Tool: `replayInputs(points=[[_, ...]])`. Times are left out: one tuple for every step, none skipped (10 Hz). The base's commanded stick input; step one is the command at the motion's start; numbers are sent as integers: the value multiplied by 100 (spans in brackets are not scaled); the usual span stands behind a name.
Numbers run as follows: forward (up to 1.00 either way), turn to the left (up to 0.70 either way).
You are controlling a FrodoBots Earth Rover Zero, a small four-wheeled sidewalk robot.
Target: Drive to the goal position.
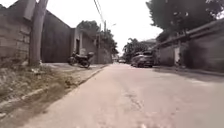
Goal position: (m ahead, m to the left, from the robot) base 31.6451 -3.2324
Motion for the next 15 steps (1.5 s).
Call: replayInputs(points=[[100,0],[100,0],[100,0],[100,-2],[100,-11],[100,-20],[100,-15],[100,-7],[100,0],[100,0],[100,0],[100,0],[100,0],[100,0],[100,0]])
